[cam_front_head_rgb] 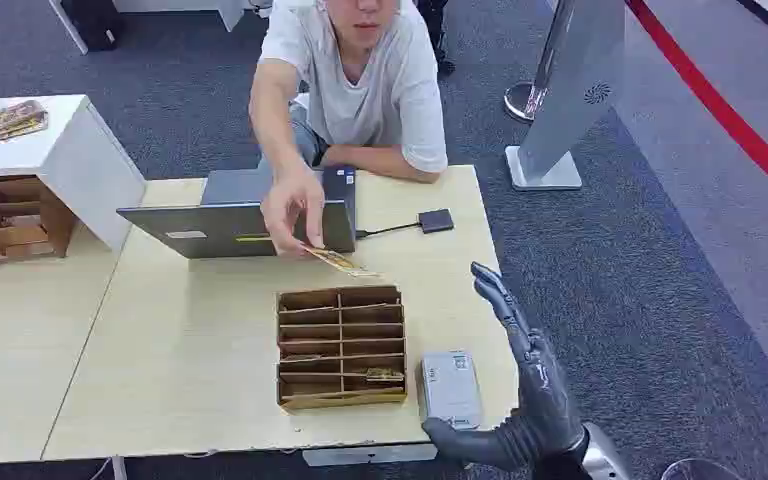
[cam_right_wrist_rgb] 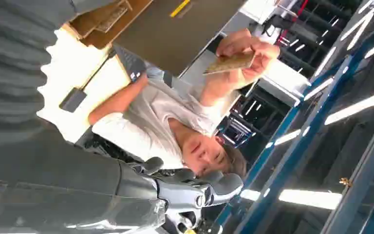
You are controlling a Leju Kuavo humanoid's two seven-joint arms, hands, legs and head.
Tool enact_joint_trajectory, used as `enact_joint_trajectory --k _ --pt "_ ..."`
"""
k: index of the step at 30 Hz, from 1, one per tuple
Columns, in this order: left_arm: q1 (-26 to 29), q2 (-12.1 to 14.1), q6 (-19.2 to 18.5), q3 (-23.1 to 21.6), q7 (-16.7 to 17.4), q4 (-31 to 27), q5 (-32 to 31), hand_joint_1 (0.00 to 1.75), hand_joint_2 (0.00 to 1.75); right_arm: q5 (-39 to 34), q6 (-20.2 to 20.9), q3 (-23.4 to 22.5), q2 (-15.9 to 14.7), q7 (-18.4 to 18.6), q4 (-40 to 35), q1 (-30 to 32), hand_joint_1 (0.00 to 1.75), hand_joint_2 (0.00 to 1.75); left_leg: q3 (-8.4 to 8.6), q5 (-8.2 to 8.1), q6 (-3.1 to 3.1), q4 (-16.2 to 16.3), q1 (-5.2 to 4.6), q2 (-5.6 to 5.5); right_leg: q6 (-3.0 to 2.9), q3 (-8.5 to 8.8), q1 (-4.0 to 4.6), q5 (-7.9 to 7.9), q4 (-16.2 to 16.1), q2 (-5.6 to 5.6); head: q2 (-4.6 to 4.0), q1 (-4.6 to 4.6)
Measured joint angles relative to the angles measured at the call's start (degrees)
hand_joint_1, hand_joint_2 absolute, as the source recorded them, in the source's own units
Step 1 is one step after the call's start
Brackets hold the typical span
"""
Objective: Pass the card to the sensor for recognition and then transmit it.
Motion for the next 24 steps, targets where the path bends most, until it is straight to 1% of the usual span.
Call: enact_joint_trajectory --k 2,3,5,7,9,10,18,20,24 --pt "0.0 0.0 0.0 -0.1 0.0 0.0 0.0 0.0 0.0 0.4 -0.1 0.0 0.0 0.1 0.0 -0.1 0.0 1.75 -0.01 0.0 0.0 0.0 0.0 0.0 0.0 0.0 0.0 0.0 0.0 0.0 0.0 0.0" --pt "0.0 0.0 0.0 -0.1 0.1 0.0 -0.1 0.0 0.0 2.0 -0.9 0.0 0.0 0.7 0.0 -0.3 0.0 1.75 -0.01 0.0 0.0 0.0 0.0 0.0 0.0 0.0 0.0 0.0 0.0 0.0 0.0 0.0" --pt "0.0 0.0 -0.5 -0.3 0.5 0.0 -0.7 0.0 0.0 8.0 -3.3 0.0 0.0 3.7 0.1 -1.1 0.0 1.75 -0.01 0.0 0.0 0.0 0.0 0.02 0.0 -0.01 0.0 0.0 0.0 0.01 0.0 0.0" --pt "-0.1 0.0 -1.1 -0.8 1.2 0.0 -1.4 0.0 0.0 14.3 -4.8 0.0 0.0 7.0 0.5 -2.8 0.0 1.75 -0.01 0.0 0.0 0.0 0.0 0.03 0.0 -0.01 0.0 0.0 0.0 0.02 0.0 0.0" --pt "-0.3 -0.1 -1.6 -1.2 1.4 0.0 -1.9 0.0 0.0 19.5 -5.3 0.0 0.1 9.7 1.0 -4.6 0.0 1.75 0.0 0.01 0.0 0.0 0.0 0.01 0.0 0.0 0.0 0.0 0.0 0.01 0.0 0.0" --pt "-0.3 -0.1 -1.7 -1.4 1.7 0.0 -2.0 0.0 0.0 21.0 -5.3 0.1 0.1 10.4 1.2 -5.4 0.0 1.75 0.0 0.01 0.0 0.0 0.0 0.01 0.0 0.0 0.0 0.01 0.0 0.01 0.0 0.0" --pt "-0.4 -0.1 -1.8 -1.6 1.9 0.0 -2.2 0.0 0.0 22.2 -5.4 0.4 0.4 11.5 2.1 -7.1 0.0 1.75 -0.01 0.02 -0.02 0.0 0.0 0.0 -0.02 0.0 0.0 0.02 0.0 0.0 0.0 0.0" --pt "-0.4 0.0 -2.1 -1.9 2.0 0.0 -2.4 0.0 0.0 24.9 -6.0 0.6 0.4 13.0 2.4 -7.5 0.0 1.75 -0.02 0.02 -0.02 0.0 0.0 0.0 -0.02 -0.01 0.0 0.02 0.0 0.0 0.0 0.0" --pt "-0.7 -0.1 -3.0 -2.4 2.6 0.0 -3.3 0.0 0.0 33.9 -6.4 1.5 0.5 17.7 3.3 -9.5 0.0 1.75 -0.02 0.02 -0.02 0.0 0.0 0.0 -0.02 -0.01 0.0 0.02 0.0 0.0 0.0 0.0"
